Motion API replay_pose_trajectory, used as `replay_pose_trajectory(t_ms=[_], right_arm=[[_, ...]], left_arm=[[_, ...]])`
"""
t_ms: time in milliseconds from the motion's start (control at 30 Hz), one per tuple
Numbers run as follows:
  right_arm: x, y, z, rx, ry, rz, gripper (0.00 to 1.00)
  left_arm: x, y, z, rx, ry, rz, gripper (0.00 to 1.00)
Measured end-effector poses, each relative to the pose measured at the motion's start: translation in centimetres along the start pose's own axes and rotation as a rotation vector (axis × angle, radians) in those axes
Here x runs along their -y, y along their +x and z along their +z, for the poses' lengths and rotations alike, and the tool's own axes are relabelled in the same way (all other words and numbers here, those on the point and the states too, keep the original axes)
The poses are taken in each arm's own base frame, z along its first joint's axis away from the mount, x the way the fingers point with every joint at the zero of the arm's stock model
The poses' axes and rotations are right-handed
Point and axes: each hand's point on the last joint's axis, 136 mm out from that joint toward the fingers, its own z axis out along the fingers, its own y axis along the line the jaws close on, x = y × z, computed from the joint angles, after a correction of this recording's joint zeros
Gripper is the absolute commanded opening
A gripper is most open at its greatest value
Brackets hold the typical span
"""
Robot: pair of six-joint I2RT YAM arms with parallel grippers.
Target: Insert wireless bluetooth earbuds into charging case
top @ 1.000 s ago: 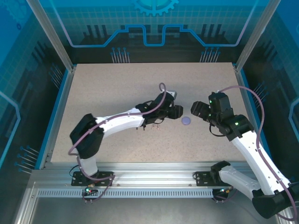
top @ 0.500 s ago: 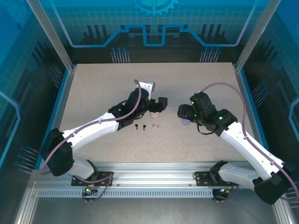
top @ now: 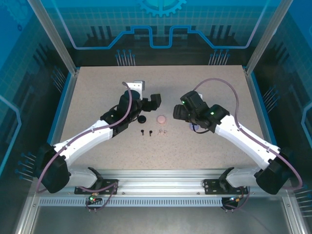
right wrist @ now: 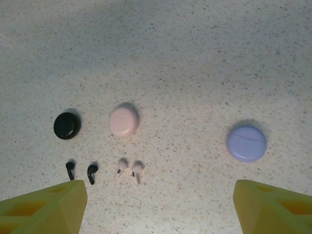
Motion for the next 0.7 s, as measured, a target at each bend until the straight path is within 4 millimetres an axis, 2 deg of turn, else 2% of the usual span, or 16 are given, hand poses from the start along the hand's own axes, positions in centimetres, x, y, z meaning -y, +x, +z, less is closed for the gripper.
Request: replay_pose_trajectory(t_ms=[133,300,533,700], right_arm=[[-2.1,-0.5,0.9,-0.01,0.003,-0.028,0.8],[-4.6,-0.7,3.0,-0.043,0.025,-0.063,0.8],[-7.2,0.7,8.5,-0.143,0.107,-0.102,0.8],[-8.0,2.3,12.0,-0.211,0.17,-0.089,0.8]], left_arm=[[-1.6,0.5,-0.2,0.001,-0.039,-0.043,0.99],[-3.7,0.8,-0.4,0.002,-0.081,-0.1,0.99],[-8.2,0.8,-0.2,0.004,-0.164,-0.24,0.99],[-11.5,0.6,-0.3,0.0,-0.213,-0.346,0.99]])
